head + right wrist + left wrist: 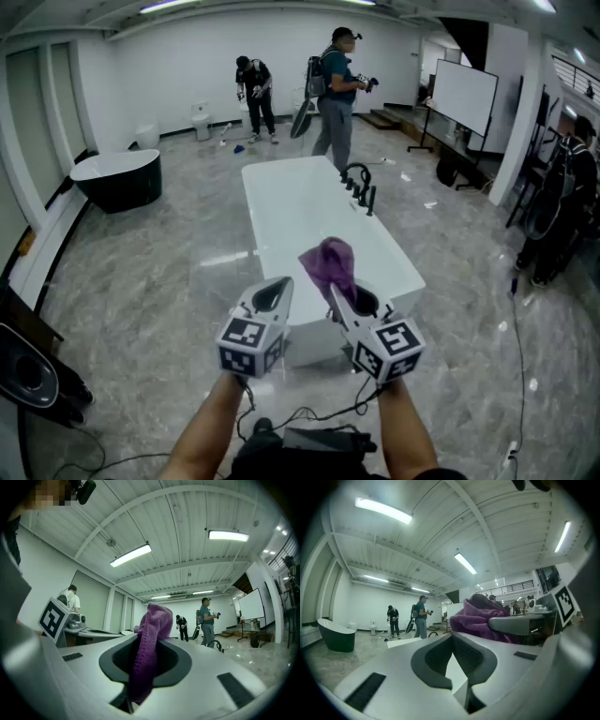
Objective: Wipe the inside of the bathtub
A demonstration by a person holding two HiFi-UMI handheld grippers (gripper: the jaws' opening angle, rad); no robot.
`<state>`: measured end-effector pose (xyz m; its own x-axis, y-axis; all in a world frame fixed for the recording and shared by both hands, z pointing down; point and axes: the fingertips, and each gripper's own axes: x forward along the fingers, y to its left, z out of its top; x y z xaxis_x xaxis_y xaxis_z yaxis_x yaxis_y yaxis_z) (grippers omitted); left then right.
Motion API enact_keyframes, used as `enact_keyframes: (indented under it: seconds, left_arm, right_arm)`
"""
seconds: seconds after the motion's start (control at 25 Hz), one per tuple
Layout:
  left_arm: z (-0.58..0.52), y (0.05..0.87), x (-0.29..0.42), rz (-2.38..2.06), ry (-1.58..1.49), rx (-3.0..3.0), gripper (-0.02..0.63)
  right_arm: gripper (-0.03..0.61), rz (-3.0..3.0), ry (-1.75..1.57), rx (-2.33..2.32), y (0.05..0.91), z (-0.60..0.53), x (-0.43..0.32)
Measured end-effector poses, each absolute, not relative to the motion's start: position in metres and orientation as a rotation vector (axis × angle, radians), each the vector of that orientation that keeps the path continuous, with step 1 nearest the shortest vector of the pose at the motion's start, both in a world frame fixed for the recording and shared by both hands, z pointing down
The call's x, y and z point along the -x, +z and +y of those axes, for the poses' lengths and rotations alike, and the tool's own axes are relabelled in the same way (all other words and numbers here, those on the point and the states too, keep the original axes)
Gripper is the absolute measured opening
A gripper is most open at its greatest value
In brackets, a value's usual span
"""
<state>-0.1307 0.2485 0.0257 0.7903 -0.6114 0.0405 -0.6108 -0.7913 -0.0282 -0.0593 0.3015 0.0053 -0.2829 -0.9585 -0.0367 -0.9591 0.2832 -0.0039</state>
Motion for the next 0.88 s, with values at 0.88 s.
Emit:
enact_keyframes:
  seconds: [0.88]
  left_arm:
    - [0.23,0.042,0.112,1.082,-0.141,2.937,0.006]
  right_arm:
    - [0.069,2.519,-0.028,1.799,0.018,0.283,0.031]
